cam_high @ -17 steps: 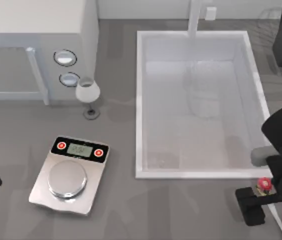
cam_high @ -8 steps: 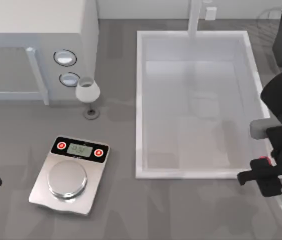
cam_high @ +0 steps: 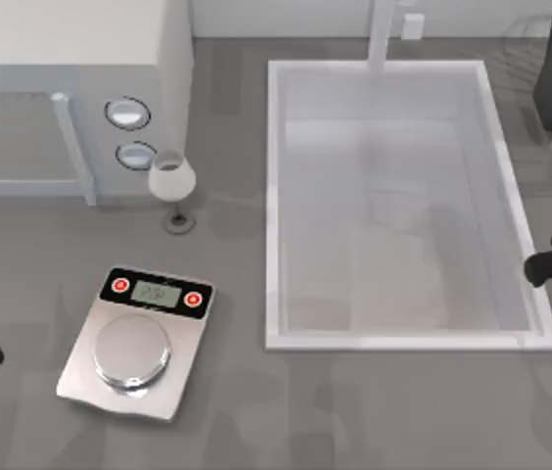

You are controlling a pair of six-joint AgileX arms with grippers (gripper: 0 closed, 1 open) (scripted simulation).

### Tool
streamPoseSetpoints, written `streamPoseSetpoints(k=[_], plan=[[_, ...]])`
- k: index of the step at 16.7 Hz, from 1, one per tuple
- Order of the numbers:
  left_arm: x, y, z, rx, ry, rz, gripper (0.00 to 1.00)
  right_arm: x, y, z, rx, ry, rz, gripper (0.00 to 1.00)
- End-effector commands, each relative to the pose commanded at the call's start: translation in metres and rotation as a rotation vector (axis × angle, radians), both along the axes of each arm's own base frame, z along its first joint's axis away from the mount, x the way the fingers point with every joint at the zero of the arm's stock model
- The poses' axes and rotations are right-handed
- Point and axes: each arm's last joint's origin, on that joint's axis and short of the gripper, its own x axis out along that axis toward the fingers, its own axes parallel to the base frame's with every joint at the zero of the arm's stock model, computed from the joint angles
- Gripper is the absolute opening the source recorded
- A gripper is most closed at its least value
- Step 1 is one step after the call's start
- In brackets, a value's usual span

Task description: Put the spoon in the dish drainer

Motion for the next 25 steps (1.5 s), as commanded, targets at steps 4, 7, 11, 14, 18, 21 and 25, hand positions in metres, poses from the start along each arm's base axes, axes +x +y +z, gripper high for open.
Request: streamPoseSetpoints(k=[4,7,11,14,18,21,25], plan=[[0.000,0.000,0.000,0.000,0.000,0.000,1.00,-0.007,-0.004,0.020,0.011,-0.024,0.000,0.00],[0.000,0.000,0.000,0.000,0.000,0.000,1.00,-0.007,-0.003,0.019,0.010,-0.020,0.002,0.00],[0.000,0.000,0.000,0.000,0.000,0.000,1.00,-0.001,-0.013,0.023,0.072,-0.084,-0.036,0.00],[0.000,0.000,0.000,0.000,0.000,0.000,1.00,0.011,-0.037,0.031,0.188,-0.232,-0.116,0.00],[0.000,0.000,0.000,0.000,0.000,0.000,1.00,0.027,-0.087,0.047,0.334,-0.553,-0.227,0.00],[0.000,0.000,0.000,0.000,0.000,0.000,1.00,0.027,-0.132,0.065,0.374,-0.863,-0.266,0.00],[0.000,0.000,0.000,0.000,0.000,0.000,1.00,0.002,-0.182,0.097,0.299,-1.268,-0.231,0.00]])
